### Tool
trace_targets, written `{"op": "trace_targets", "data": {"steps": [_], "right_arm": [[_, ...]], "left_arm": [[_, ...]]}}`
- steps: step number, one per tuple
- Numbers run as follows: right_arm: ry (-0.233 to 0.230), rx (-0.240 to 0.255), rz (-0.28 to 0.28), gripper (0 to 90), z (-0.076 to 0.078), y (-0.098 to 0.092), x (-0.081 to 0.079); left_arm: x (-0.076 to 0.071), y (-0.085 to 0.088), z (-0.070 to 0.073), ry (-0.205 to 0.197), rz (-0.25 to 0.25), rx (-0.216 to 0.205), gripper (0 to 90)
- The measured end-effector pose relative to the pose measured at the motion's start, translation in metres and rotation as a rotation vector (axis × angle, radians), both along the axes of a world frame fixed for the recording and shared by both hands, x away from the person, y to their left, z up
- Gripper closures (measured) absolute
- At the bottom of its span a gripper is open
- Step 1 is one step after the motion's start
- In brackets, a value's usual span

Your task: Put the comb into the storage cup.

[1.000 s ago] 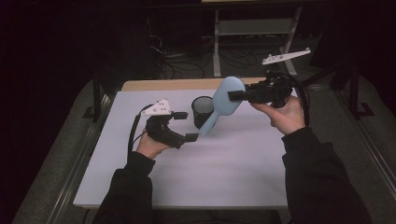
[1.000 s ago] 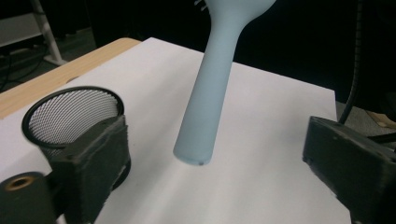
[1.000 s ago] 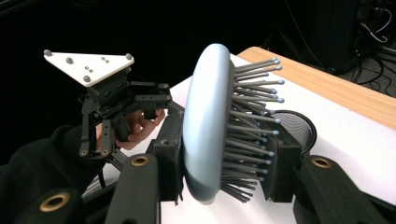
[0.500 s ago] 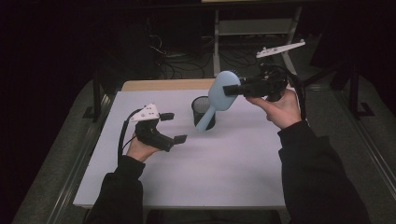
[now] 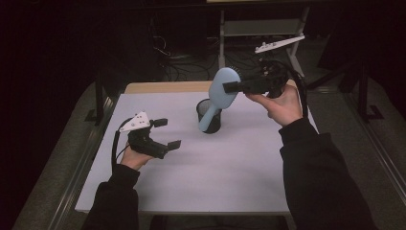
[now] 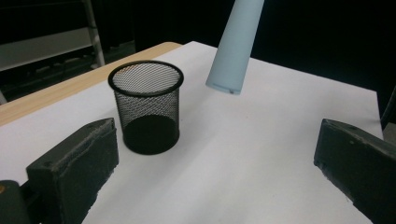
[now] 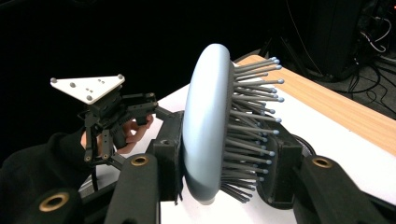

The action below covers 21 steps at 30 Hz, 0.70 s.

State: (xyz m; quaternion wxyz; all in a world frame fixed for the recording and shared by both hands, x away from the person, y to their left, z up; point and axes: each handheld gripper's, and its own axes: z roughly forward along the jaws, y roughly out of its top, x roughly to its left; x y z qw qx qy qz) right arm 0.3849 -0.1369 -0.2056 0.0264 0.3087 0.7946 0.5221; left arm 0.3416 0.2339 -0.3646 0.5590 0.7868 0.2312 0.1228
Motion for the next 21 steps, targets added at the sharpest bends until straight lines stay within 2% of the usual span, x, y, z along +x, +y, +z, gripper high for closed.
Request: {"op": "trace_targets", "data": {"steps": [6,9,21], "right_arm": [[-0.002,-0.008,-0.010,55.7,0.003,0.002,0.004],[-0.007,-0.010,-0.008,55.8,0.005,0.003,0.006],[-0.009,-0.019,-0.021,55.7,0.010,0.006,0.016]], "left_arm": [[-0.002,0.008,-0.003,-0.004,0.012,-0.002,0.0],[-0.006,0.013,-0.007,-0.021,0.022,-0.003,0.0],[-0.010,0.026,-0.014,-0.021,0.041,-0.016,0.0]]}}
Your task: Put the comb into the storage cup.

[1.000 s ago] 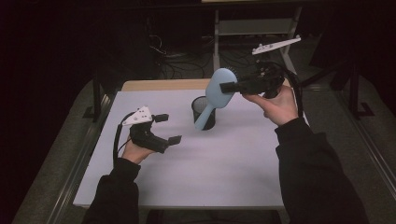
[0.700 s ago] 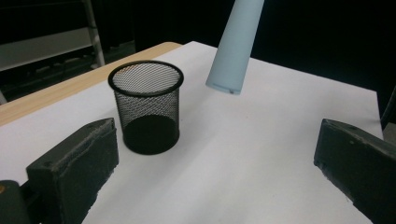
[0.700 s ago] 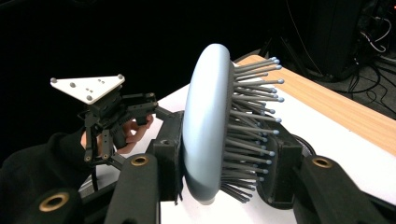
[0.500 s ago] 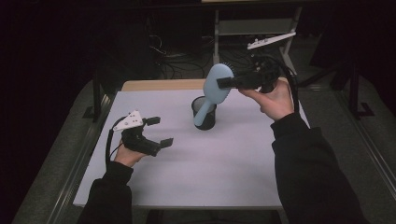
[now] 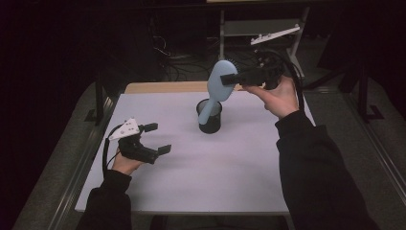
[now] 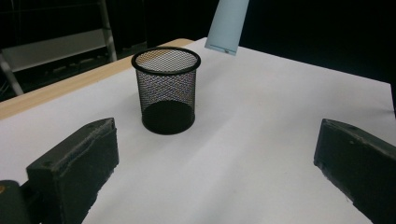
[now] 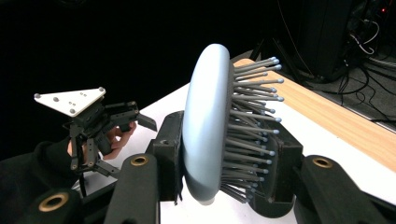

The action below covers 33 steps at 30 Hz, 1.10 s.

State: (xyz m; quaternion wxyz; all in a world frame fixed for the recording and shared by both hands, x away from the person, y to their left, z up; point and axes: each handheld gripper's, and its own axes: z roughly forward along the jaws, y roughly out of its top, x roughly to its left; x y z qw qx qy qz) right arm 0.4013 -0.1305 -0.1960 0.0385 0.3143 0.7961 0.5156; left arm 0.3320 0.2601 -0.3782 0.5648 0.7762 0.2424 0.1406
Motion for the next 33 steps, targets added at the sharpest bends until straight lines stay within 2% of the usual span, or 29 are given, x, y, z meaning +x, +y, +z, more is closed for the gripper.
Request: {"op": "trace_targets", "data": {"steps": [7,12,25,33], "right_arm": [[-0.009,-0.014,-0.007,55.7,0.005,0.002,0.006],[-0.009,-0.014,-0.023,55.7,0.007,0.002,0.013],[-0.019,-0.021,-0.066,55.6,0.009,-0.002,0.030],[-0.016,-0.023,-0.077,55.5,0.007,-0.004,0.038]], "left_arm": [[-0.003,0.007,-0.003,0.000,0.006,-0.002,0.0],[-0.008,0.015,-0.007,-0.021,0.020,-0.023,0.0],[-0.016,0.032,-0.014,-0.042,0.056,-0.066,0.0],[-0.021,0.044,-0.019,-0.036,0.082,-0.057,0.0]]}}
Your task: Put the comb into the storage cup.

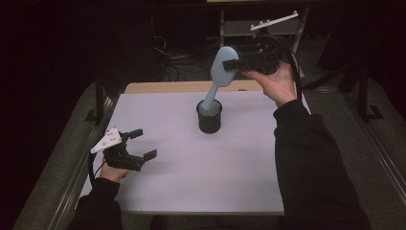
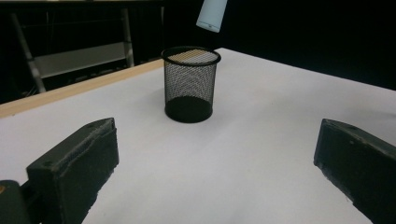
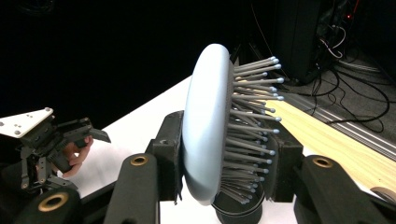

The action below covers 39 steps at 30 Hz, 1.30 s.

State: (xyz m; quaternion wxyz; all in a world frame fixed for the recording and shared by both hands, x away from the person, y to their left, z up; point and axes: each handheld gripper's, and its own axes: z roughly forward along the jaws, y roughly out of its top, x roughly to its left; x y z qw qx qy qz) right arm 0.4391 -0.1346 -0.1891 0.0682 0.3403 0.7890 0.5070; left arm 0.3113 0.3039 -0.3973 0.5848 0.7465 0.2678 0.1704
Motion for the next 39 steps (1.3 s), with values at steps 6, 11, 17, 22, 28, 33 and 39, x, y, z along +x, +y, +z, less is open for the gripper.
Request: {"op": "trace_targets", "data": {"steps": [6,11,17,22,28,33,39], "right_arm": [[0.007,-0.001,-0.005,55.5,-0.004,-0.001,0.005],[0.010,0.002,-0.012,55.5,-0.006,-0.001,0.010],[0.018,0.003,-0.019,55.5,-0.010,-0.002,0.016],[0.024,-0.001,-0.024,55.5,-0.016,-0.002,0.022],[0.033,-0.010,-0.026,55.5,-0.024,0.003,0.027],[0.041,-0.021,-0.026,55.4,-0.030,0.005,0.030],[0.049,-0.024,-0.031,55.4,-0.035,0.004,0.033]], "left_arm": [[-0.003,0.008,-0.004,0.005,0.020,-0.005,0.0],[-0.009,0.017,-0.005,0.000,0.041,-0.011,0.0],[-0.012,0.023,-0.007,0.004,0.056,-0.013,0.0],[-0.015,0.029,-0.010,0.012,0.067,-0.013,0.0],[-0.018,0.032,-0.011,0.016,0.075,-0.018,0.0],[-0.018,0.032,-0.012,0.018,0.075,-0.018,0.0],[-0.018,0.033,-0.013,0.020,0.076,-0.017,0.0]]}}
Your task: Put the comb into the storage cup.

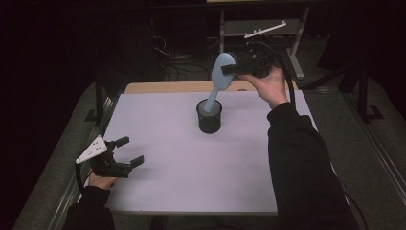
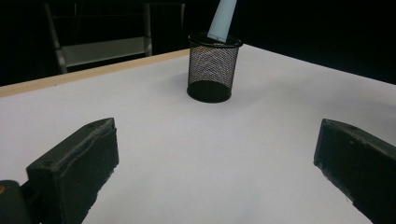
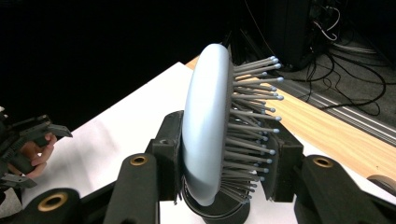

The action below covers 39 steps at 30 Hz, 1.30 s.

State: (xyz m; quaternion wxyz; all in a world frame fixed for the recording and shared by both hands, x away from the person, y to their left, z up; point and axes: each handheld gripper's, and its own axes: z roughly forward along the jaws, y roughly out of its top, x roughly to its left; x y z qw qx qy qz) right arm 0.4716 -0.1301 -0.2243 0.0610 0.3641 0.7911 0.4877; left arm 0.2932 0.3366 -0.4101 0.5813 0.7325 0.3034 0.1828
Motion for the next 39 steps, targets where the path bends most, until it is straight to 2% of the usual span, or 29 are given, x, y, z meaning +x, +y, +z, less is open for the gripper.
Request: {"op": "trace_targets", "data": {"steps": [13,25,39], "right_arm": [[0.016,0.012,-0.025,55.2,-0.014,-0.006,0.005],[0.029,0.008,-0.022,55.2,-0.024,-0.001,0.008],[0.055,0.010,-0.012,55.2,-0.042,0.005,0.012]], "left_arm": [[-0.003,-0.001,0.001,0.002,0.000,0.003,0.0],[-0.003,0.001,0.003,-0.004,0.012,-0.007,0.0],[-0.003,0.002,0.002,-0.004,0.018,-0.009,0.0]]}}
